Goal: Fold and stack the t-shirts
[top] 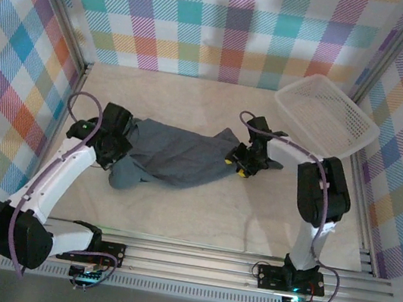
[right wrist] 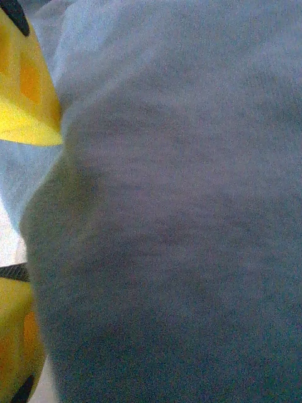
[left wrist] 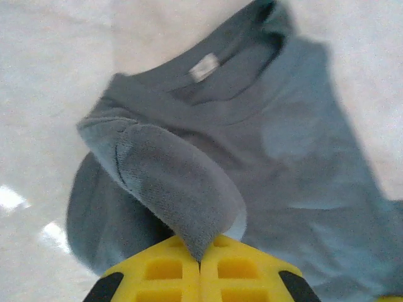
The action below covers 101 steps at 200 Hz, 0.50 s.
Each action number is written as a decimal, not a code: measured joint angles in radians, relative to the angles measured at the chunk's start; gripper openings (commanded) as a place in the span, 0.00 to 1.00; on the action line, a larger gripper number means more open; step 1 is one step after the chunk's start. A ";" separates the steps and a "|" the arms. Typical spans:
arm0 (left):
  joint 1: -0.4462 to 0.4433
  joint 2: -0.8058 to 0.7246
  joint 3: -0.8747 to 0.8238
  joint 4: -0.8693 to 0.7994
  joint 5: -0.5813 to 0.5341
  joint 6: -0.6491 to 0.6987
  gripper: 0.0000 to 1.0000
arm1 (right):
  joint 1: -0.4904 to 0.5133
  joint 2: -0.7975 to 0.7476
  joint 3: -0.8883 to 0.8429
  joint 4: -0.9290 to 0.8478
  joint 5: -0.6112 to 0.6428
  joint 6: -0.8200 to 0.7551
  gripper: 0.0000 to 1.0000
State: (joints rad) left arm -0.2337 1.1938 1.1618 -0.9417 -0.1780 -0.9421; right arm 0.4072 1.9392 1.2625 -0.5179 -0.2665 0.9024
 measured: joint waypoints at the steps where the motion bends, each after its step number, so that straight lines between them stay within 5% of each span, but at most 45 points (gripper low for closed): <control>1: 0.000 0.000 0.003 0.002 0.002 0.000 0.00 | 0.000 0.001 0.000 0.000 -0.001 0.002 0.39; 23: 0.000 -0.008 0.074 0.055 0.016 0.000 0.00 | -0.002 0.004 0.000 0.014 -0.008 0.034 0.09; 37: 0.000 -0.013 0.111 0.075 0.023 -0.001 0.00 | -0.003 0.004 0.000 0.024 -0.006 0.050 0.00; 101: 0.001 -0.031 0.229 0.124 0.024 -0.001 0.00 | -0.003 -0.156 0.180 -0.064 0.072 0.001 0.00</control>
State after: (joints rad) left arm -0.2329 1.1633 1.3911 -0.8177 -0.1535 -0.9428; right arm 0.4042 1.7828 1.4429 -0.5816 -0.1944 0.9031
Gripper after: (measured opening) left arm 0.060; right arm 0.045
